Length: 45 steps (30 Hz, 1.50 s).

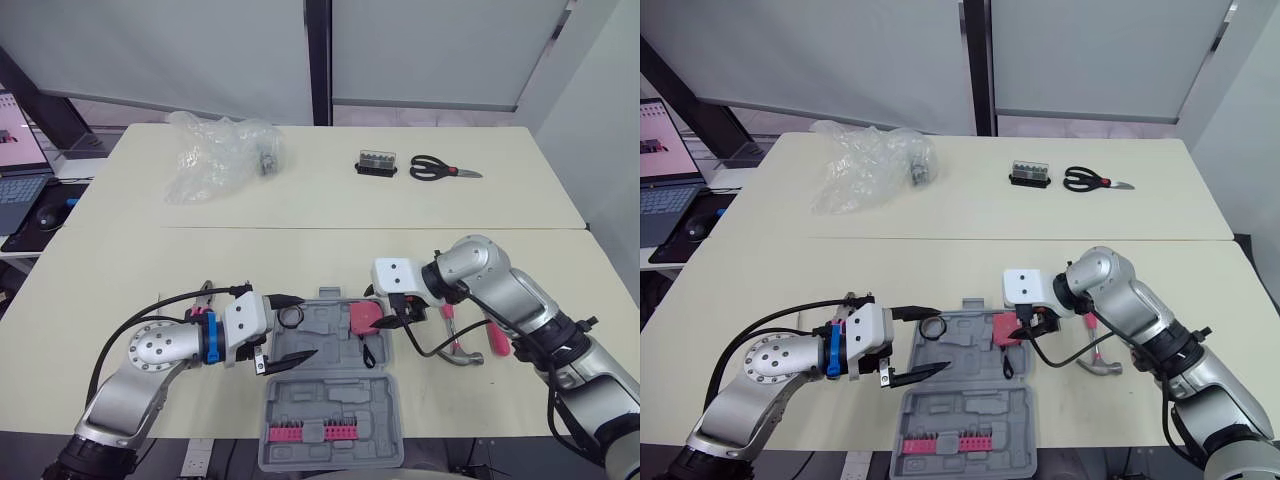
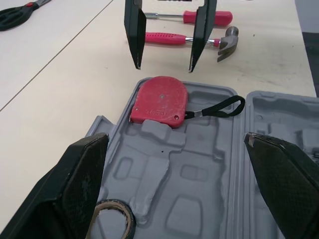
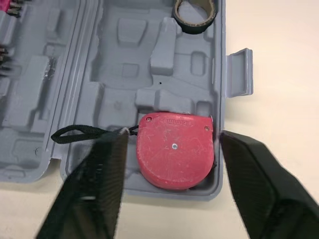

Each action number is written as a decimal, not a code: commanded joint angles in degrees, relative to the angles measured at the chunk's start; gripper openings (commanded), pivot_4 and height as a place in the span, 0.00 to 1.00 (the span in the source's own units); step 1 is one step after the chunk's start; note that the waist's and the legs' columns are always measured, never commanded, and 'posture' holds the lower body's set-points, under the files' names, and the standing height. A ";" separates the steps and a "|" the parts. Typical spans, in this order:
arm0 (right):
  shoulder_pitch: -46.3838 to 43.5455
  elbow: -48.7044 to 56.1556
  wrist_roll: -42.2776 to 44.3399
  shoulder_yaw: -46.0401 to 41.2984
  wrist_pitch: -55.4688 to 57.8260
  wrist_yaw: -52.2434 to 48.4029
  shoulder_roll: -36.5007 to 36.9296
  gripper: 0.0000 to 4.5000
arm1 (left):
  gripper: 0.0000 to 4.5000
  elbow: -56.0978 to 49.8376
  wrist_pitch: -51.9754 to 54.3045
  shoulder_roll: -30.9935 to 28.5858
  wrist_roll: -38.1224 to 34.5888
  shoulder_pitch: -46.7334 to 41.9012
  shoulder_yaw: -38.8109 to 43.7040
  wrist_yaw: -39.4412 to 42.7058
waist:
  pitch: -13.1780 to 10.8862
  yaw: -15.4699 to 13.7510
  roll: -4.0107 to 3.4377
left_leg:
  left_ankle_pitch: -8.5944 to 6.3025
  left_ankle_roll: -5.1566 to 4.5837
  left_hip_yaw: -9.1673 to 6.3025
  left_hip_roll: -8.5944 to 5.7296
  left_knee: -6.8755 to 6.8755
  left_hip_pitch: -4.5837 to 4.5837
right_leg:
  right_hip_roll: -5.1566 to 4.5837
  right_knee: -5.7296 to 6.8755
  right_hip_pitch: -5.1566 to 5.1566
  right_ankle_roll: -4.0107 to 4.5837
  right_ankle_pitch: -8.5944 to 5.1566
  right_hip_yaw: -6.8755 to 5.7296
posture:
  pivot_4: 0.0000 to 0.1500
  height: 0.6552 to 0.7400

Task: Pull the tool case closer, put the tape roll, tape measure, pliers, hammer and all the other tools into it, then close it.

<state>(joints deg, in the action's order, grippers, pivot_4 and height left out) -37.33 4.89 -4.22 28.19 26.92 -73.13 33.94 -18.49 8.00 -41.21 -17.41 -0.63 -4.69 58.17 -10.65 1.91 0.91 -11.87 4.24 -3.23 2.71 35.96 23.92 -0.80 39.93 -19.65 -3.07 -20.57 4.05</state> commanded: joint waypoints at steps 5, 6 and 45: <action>2.27 -0.72 1.88 -2.27 -6.96 3.87 -1.40 0.44 | 1.00 -2.29 -0.65 -0.48 -1.47 -0.63 1.55 0.57 | 0.00 -0.03 0.01 | 0.00 0.00 0.00 0.00 0.00 0.00 | 0.00 0.00 0.00 0.00 0.00 0.00 | 1.00 1.00; 3.04 -2.27 2.27 -2.91 -10.06 5.05 -1.94 0.44 | 1.00 -2.38 -0.55 -0.48 -1.50 -0.73 1.54 0.53 | 0.00 -0.03 0.01 | 0.00 0.00 -0.01 0.00 0.00 0.00 | 0.00 -0.01 0.01 0.00 0.00 0.00 | 1.00 1.00; 8.57 -31.42 3.22 -5.47 -30.39 10.07 -9.63 0.44 | 1.00 -2.01 -0.45 -2.11 -2.91 1.27 6.21 1.56 | 0.12 0.17 0.16 | 0.00 0.00 0.07 0.04 -0.14 -0.59 | 0.01 -0.16 0.58 0.03 -0.02 0.03 | 1.00 1.00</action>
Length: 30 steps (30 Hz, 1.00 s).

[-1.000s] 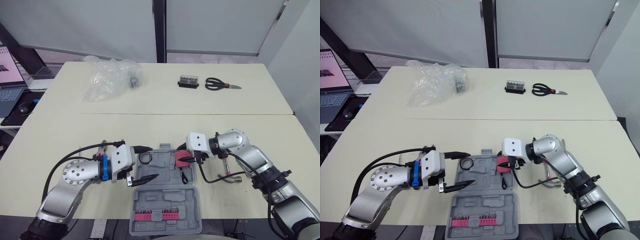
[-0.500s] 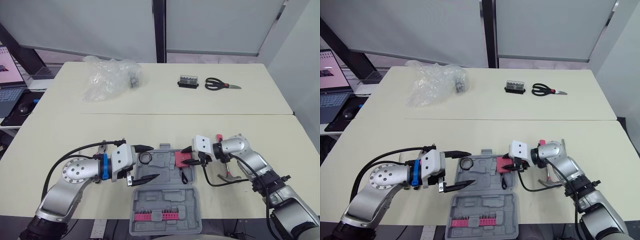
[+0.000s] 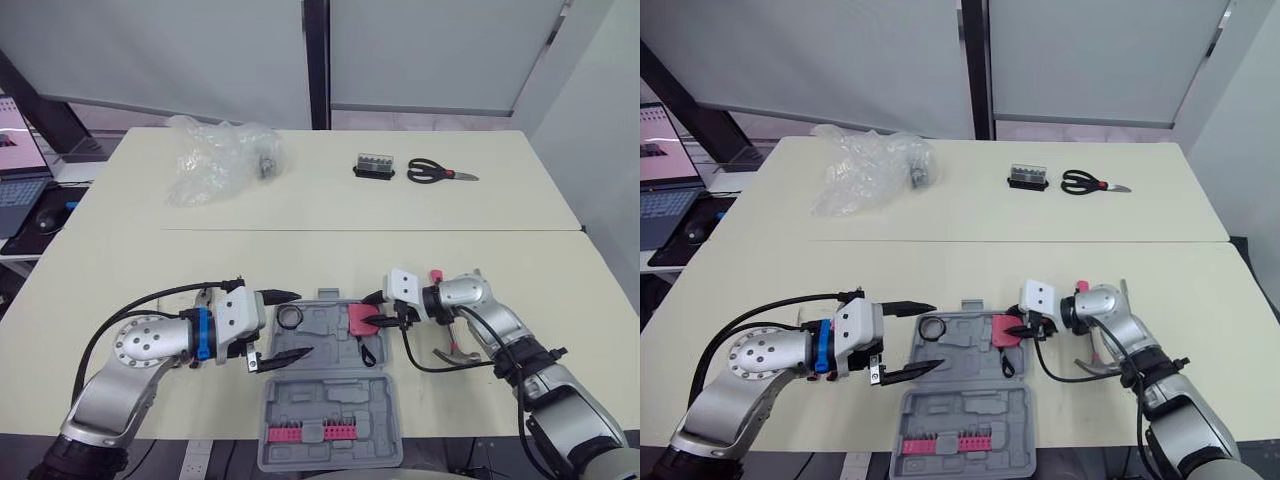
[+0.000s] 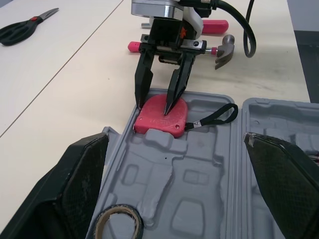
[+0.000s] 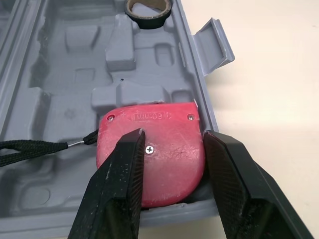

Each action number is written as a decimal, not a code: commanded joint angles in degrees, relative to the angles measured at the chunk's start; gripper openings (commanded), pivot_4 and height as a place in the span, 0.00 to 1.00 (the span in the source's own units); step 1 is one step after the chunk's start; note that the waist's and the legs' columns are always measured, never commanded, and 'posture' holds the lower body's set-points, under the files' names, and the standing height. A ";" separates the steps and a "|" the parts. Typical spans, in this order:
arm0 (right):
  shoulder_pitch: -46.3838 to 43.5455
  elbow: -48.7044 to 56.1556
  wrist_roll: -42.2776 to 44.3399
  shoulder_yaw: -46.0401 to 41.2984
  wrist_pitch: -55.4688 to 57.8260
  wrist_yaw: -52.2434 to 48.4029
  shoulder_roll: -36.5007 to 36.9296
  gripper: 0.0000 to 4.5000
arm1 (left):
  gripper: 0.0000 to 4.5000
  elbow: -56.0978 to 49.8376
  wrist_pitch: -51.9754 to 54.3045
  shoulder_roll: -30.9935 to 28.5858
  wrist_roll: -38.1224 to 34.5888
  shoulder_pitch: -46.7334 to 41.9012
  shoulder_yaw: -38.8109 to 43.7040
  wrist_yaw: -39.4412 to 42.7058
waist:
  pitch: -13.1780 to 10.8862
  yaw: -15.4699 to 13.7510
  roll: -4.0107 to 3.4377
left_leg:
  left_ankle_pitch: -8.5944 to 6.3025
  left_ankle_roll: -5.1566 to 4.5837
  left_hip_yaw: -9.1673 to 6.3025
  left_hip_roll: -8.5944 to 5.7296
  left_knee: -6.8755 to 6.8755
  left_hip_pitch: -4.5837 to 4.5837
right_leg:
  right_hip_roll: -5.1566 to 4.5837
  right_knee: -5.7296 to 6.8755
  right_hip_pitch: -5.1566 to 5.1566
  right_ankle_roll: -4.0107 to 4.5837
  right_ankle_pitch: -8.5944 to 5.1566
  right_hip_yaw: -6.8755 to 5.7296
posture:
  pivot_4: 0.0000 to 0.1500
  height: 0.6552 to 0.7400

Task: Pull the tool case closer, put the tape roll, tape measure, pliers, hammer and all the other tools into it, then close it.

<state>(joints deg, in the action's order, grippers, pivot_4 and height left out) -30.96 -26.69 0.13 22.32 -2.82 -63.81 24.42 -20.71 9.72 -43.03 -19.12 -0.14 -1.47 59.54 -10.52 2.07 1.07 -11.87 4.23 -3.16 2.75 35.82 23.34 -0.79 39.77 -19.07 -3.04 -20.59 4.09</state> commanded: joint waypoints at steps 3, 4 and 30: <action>3.60 6.23 1.16 -2.66 -1.11 1.98 -0.07 0.44 | 1.00 2.88 -4.61 0.26 -2.20 1.88 6.10 0.31 | -0.02 -0.01 -0.02 | 0.00 0.00 0.02 0.01 -0.02 0.01 | 0.00 0.01 -0.04 0.01 0.00 0.01 | 1.00 1.00; 4.34 9.53 2.35 -4.02 -0.11 2.61 0.10 0.44 | 1.00 3.94 -4.88 0.33 -3.11 2.29 7.72 0.34 | -0.04 -0.07 -0.02 | 0.00 0.00 0.01 0.01 -0.04 0.03 | 0.00 0.01 -0.05 0.02 -0.01 0.00 | 1.00 1.00; 42.11 19.27 9.69 -43.24 3.15 -2.60 35.65 0.98 | 1.00 33.61 -11.54 -1.45 -4.07 23.46 38.42 -2.99 | -0.09 -0.17 0.00 | -0.01 0.01 0.15 -0.06 -0.06 0.46 | -0.17 -0.17 -0.41 0.04 -0.05 0.00 | 1.00 1.00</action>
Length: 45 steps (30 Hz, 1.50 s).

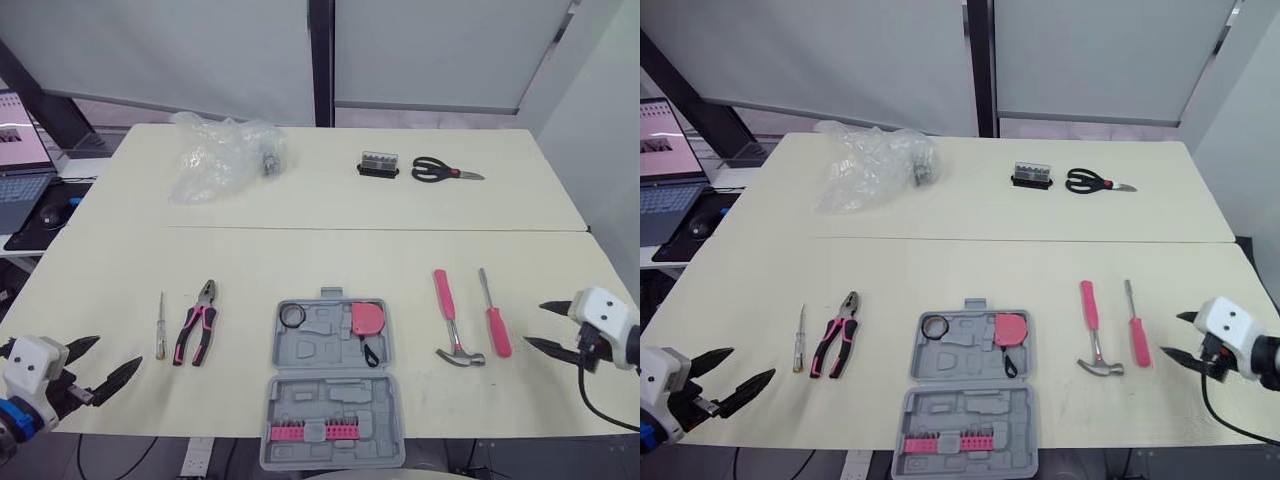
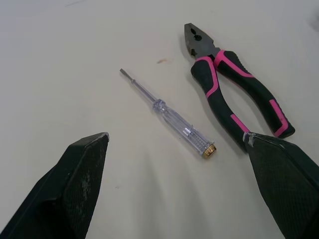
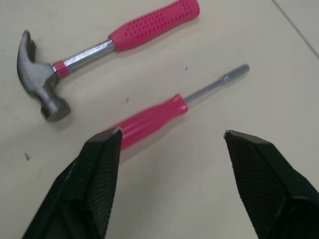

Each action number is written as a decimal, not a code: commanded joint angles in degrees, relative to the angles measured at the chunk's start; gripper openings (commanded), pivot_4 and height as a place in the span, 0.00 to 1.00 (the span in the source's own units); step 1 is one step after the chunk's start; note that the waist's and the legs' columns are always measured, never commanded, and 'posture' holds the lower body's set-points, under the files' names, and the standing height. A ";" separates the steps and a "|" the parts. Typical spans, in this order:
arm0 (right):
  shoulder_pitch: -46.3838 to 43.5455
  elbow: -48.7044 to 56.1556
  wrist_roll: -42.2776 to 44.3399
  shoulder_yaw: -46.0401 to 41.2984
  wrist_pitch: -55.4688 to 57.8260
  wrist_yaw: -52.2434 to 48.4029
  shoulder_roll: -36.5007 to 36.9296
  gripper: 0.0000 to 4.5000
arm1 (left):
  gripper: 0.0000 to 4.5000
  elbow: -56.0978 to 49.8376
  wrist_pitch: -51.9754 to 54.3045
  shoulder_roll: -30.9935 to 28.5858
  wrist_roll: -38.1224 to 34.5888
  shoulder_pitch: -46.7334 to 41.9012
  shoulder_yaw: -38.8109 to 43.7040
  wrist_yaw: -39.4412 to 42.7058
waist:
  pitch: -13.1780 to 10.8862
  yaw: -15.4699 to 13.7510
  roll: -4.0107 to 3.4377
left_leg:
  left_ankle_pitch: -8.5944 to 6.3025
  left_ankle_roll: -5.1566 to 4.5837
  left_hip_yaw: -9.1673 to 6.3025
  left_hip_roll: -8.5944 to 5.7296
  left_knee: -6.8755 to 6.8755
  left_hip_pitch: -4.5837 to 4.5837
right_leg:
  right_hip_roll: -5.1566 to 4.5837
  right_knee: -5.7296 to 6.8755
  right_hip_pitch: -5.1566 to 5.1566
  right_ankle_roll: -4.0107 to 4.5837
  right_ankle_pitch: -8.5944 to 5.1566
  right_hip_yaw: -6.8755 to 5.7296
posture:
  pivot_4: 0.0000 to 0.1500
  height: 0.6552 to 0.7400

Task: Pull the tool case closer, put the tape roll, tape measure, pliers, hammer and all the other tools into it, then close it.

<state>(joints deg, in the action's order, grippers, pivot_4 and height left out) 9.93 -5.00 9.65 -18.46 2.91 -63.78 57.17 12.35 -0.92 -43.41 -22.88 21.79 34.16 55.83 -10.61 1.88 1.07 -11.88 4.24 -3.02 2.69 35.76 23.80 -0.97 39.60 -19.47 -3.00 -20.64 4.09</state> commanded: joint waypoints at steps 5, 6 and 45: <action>5.58 2.21 3.01 -4.95 -0.01 -4.20 3.40 1.00 | 1.00 -0.62 1.29 -1.42 -1.85 6.49 5.06 2.54 | 0.01 0.48 0.03 | -0.01 0.00 0.01 0.05 -0.11 0.00 | 0.04 -0.12 0.00 0.01 0.00 0.00 | 1.00 1.00; 6.53 3.82 3.29 -5.15 0.69 -3.94 2.99 1.00 | 1.00 0.64 0.52 -1.91 -1.62 6.69 5.15 3.37 | 0.02 0.54 0.03 | -0.01 0.00 0.01 0.04 -0.12 0.00 | 0.04 -0.13 0.00 0.01 -0.01 0.01 | 1.00 1.00; -26.31 26.47 14.42 19.56 15.47 -8.77 -2.22 1.00 | 1.00 -35.31 22.74 15.35 -6.76 9.82 2.88 -19.74 | 0.06 -0.16 0.13 | -0.01 0.03 -0.16 -0.03 0.01 -0.03 | -0.04 -0.16 0.23 -0.06 0.03 -0.08 | 1.00 1.00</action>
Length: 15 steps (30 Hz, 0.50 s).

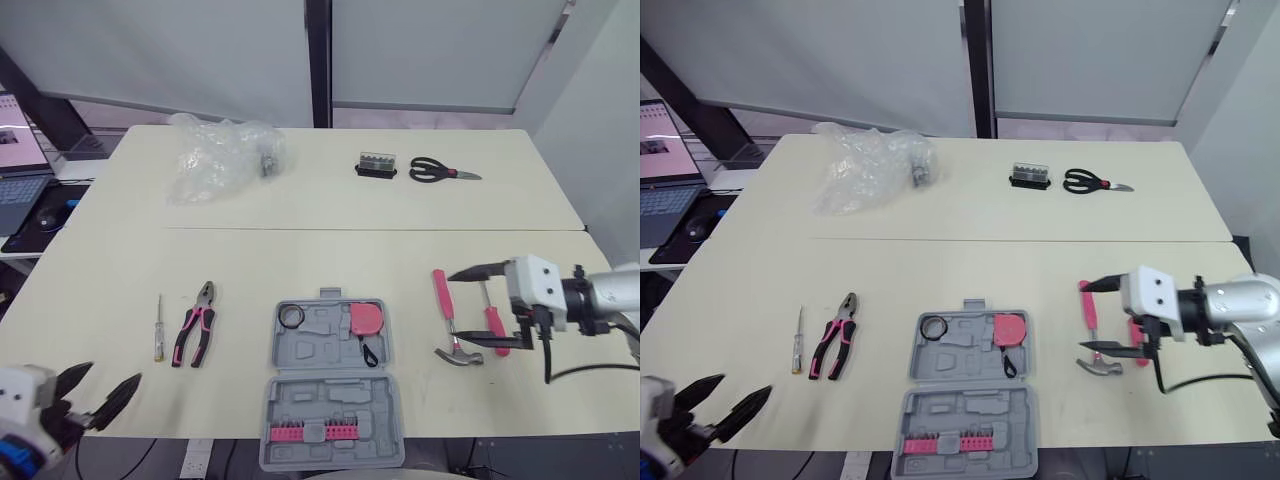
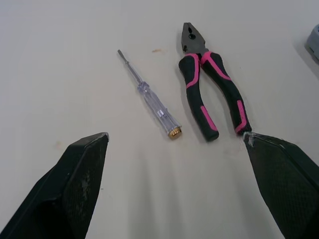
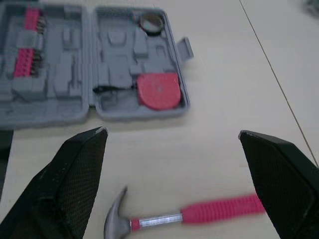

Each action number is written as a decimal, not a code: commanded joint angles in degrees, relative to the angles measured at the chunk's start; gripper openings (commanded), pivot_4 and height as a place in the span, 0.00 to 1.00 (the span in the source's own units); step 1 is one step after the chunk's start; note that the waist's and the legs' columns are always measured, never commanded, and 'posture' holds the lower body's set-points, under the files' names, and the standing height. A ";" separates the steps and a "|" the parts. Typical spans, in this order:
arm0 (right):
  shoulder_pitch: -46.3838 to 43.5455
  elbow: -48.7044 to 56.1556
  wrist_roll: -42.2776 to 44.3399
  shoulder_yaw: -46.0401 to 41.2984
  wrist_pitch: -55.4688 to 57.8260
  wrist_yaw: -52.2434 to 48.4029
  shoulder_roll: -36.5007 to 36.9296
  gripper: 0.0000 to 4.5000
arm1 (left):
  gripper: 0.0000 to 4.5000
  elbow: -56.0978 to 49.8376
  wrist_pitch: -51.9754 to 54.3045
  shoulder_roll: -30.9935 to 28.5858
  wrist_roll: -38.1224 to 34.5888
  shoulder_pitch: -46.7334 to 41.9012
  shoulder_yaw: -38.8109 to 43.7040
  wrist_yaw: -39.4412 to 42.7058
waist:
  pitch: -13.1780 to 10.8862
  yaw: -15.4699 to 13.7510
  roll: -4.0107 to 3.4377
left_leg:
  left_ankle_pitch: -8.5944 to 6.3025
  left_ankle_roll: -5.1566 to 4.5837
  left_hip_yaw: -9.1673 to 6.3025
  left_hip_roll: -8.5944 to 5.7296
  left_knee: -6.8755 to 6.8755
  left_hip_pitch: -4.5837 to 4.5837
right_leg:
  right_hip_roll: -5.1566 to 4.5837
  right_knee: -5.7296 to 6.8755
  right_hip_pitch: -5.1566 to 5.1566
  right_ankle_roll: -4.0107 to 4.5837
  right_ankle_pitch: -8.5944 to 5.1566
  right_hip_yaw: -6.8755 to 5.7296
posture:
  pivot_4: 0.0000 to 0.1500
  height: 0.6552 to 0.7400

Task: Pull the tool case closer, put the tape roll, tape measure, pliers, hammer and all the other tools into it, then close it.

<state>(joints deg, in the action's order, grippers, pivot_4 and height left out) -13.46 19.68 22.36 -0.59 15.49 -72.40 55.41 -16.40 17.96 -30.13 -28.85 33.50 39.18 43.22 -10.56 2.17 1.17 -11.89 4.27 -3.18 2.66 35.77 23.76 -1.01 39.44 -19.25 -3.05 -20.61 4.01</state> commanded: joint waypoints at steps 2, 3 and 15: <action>-5.94 1.77 1.88 3.83 4.35 -0.34 -1.57 1.00 | 1.00 -10.86 9.52 4.98 0.70 -5.35 -6.01 -15.21 | 0.01 -0.79 0.06 | 0.00 0.00 -0.10 -0.01 0.02 0.06 | 0.00 -0.08 0.02 -0.01 0.01 -0.09 | 1.00 1.00; -6.84 1.75 1.88 4.47 4.75 -0.37 -1.91 1.00 | 1.00 -12.03 11.30 5.92 0.91 -6.61 -7.06 -17.61 | 0.01 -0.86 0.06 | 0.00 0.00 -0.10 -0.06 0.04 0.07 | -0.03 -0.11 0.04 -0.04 0.03 -0.07 | 1.00 1.00; -14.62 0.56 0.96 11.22 7.13 0.00 -8.64 1.00 | 1.00 -5.18 21.42 7.50 7.56 -23.54 -16.58 -30.72 | 0.03 -0.39 0.10 | 0.00 0.00 -0.14 -0.04 0.09 0.04 | 0.06 0.03 0.00 -0.04 0.04 -0.09 | 1.00 1.00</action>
<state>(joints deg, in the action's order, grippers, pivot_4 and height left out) -26.78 19.81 23.43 10.69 22.97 -72.43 46.99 -21.70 38.53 -21.77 -22.15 10.74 22.77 13.37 -10.54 1.78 1.27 -11.89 4.27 -3.34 2.63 35.87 23.81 -0.96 39.47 -19.25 -3.10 -20.57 3.90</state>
